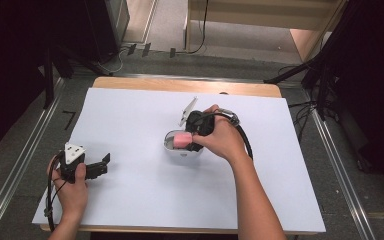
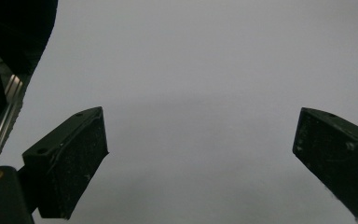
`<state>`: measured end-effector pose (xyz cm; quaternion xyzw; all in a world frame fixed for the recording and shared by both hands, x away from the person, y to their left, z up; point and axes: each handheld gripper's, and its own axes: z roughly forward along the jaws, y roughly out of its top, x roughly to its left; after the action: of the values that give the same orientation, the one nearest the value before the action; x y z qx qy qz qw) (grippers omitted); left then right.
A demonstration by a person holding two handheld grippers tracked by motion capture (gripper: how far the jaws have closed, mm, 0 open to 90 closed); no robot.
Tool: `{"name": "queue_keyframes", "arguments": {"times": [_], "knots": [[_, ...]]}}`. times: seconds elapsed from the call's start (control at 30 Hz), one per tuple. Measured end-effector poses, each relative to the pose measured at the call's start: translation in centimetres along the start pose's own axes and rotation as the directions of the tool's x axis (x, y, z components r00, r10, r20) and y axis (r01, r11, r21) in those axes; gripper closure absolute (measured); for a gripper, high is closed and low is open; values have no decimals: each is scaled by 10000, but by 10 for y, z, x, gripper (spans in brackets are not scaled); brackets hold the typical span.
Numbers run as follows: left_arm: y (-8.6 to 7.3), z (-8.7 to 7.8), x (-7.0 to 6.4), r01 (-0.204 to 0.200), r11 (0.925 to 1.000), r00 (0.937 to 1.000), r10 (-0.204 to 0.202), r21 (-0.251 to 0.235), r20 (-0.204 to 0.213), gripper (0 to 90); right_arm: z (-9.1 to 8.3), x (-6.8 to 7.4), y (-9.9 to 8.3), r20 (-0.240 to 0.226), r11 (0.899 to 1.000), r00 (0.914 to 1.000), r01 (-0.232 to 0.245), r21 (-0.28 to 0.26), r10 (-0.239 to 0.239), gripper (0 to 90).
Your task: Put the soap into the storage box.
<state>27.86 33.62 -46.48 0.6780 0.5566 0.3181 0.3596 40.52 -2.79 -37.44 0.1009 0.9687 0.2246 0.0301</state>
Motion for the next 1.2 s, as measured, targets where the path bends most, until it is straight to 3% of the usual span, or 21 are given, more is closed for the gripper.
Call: {"name": "queue_keyframes", "arguments": {"times": [0.13,0.33,0.5,0.73,1.2], "knots": [[0,0,0,-31,10000,10000,31,36,-35,35,-7,-2,-16,402,9977,9972,-626,-257,636,155],[0,-1,-1,-107,9999,9999,108,33,-60,35,-11,-2,-37,487,9895,9902,-1271,-684,1306,125],[0,-1,-2,-124,9999,9999,124,-16,-85,35,-10,-2,-53,677,9838,9830,-1662,-676,1707,0],[0,-1,-2,-183,9998,9998,182,-63,-109,36,-13,1,-71,699,9765,9751,-2061,-636,2104,0],[-1,-2,-1,-130,9998,9998,129,-127,-121,36,-27,8,-116,1048,9584,9557,-2640,-1086,2751,0]]}}
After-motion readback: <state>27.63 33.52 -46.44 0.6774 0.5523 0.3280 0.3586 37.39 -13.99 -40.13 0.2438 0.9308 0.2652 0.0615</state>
